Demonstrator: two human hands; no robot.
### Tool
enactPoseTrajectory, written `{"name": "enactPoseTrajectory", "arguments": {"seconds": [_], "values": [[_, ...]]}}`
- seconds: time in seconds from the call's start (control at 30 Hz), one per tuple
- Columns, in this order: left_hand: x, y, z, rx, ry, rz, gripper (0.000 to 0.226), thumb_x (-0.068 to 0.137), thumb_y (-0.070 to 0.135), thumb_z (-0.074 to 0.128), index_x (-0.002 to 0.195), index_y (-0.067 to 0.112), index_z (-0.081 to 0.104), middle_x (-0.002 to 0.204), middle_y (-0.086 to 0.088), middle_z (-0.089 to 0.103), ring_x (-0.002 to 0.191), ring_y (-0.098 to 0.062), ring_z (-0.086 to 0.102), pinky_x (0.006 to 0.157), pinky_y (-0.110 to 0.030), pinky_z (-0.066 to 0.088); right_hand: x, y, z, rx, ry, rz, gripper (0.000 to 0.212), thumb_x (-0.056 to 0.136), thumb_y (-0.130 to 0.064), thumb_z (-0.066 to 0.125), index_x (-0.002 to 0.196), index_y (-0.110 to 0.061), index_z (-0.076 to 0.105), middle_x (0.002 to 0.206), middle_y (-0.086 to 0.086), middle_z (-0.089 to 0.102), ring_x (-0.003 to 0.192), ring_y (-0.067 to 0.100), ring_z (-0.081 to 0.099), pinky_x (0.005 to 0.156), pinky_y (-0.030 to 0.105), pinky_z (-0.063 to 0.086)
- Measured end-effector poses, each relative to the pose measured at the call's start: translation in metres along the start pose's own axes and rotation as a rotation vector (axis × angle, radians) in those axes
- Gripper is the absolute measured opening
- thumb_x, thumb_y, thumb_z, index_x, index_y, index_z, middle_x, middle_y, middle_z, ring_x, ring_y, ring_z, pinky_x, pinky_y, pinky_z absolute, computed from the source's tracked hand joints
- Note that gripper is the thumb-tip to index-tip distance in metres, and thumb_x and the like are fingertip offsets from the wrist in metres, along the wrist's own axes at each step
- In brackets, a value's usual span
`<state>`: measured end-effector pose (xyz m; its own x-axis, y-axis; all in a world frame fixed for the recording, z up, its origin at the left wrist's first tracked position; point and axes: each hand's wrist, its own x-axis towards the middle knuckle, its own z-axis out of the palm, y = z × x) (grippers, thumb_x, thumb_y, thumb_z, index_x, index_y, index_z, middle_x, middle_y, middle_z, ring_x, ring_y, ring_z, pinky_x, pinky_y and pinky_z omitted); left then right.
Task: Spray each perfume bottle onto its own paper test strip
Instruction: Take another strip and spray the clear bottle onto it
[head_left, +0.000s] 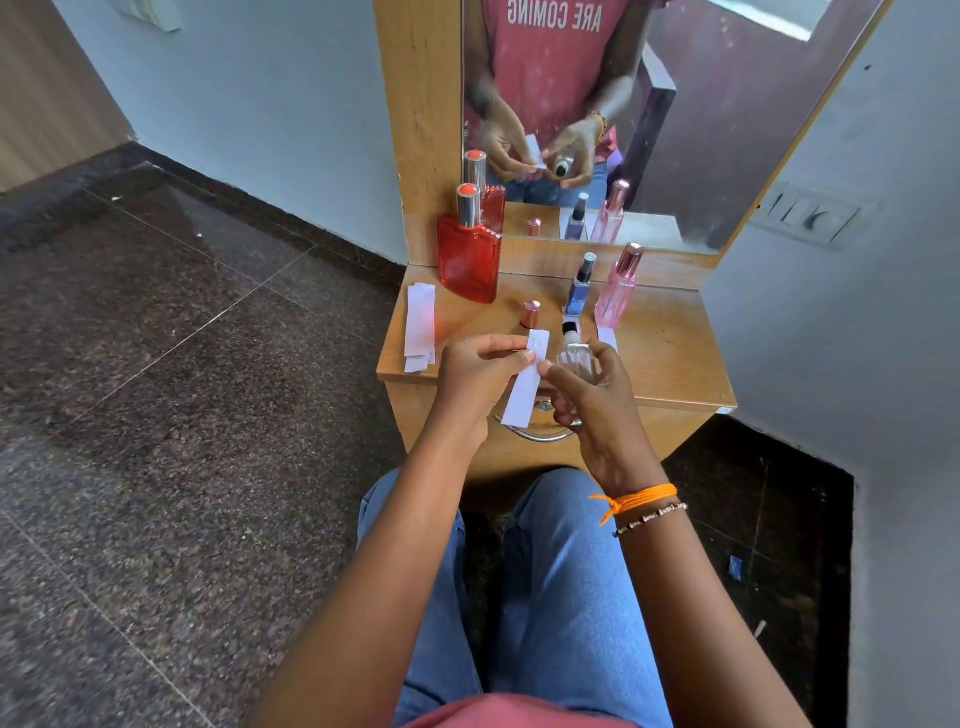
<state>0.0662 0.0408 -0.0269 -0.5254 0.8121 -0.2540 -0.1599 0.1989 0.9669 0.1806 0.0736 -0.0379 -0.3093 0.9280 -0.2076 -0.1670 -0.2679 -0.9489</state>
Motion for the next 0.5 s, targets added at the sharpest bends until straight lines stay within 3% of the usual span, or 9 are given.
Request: {"name": "enactPoseTrajectory", "arguments": {"seconds": [0.13,0.3,0.5], "values": [[0.002,-0.004,0.006,-0.011,-0.007,-0.025,0.012,0.080,0.005,0.068,0.090,0.012,0.068,0.094,-0.007,0.068,0.089,-0.020,0.066,0.073,-0.025,0.055,0.002,-0.001,-0.003,0.001,0.035,0.039,0.033,0.083,-0.001,0.066,0.109,-0.009,0.046,0.074,0.004,0.054,0.046,0.006,0.044,0.041,0.017,0.035],[0.002,-0.005,0.012,-0.053,-0.049,-0.013,0.013,0.083,0.001,0.064,0.095,0.007,0.067,0.087,-0.005,0.067,0.074,-0.011,0.065,0.063,-0.014,0.054,0.004,-0.002,-0.012,-0.031,0.089,0.034,0.038,0.083,-0.001,0.067,0.115,-0.007,0.047,0.075,0.004,0.055,0.050,0.008,0.045,0.042,0.016,0.037],[0.016,-0.006,0.023,0.091,0.007,0.054,0.014,0.084,0.007,0.059,0.090,0.015,0.069,0.085,-0.004,0.068,0.069,-0.011,0.061,0.065,-0.022,0.053,0.016,-0.009,-0.039,-0.098,0.177,0.016,0.042,0.082,-0.001,0.067,0.116,-0.010,0.044,0.074,0.002,0.053,0.048,0.005,0.043,0.041,0.016,0.036]]}}
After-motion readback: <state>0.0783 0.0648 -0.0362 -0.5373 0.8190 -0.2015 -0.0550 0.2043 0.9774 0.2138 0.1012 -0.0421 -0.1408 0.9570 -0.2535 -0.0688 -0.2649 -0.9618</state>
